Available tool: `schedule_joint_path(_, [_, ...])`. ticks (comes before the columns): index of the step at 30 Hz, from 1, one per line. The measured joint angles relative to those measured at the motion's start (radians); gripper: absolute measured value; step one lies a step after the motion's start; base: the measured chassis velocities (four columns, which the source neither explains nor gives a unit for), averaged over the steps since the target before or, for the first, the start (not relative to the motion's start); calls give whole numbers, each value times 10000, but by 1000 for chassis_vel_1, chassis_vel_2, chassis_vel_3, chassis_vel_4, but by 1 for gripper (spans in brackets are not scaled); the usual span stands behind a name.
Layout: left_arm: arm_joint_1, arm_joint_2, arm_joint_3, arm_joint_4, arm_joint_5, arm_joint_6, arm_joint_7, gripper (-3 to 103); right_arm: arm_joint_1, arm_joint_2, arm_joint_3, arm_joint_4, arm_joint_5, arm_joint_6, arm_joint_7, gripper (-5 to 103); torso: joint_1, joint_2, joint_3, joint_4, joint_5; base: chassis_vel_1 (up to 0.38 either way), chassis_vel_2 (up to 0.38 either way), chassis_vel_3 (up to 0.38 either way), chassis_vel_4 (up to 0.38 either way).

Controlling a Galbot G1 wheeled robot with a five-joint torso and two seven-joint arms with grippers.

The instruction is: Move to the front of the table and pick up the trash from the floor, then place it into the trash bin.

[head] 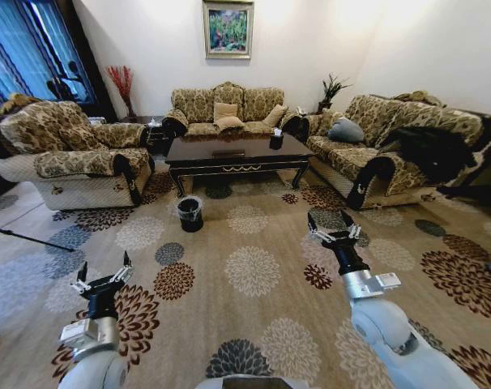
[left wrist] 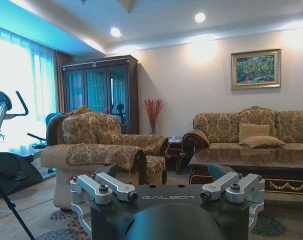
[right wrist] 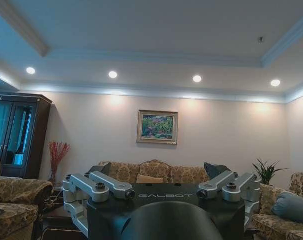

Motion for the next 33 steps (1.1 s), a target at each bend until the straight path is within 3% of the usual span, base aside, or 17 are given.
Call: schedule_joint_path(33, [0,0,0,0,0,0,0,100,0,0,0,0,0,0,0,100,721,1610,891,0,0,0,0,0,0])
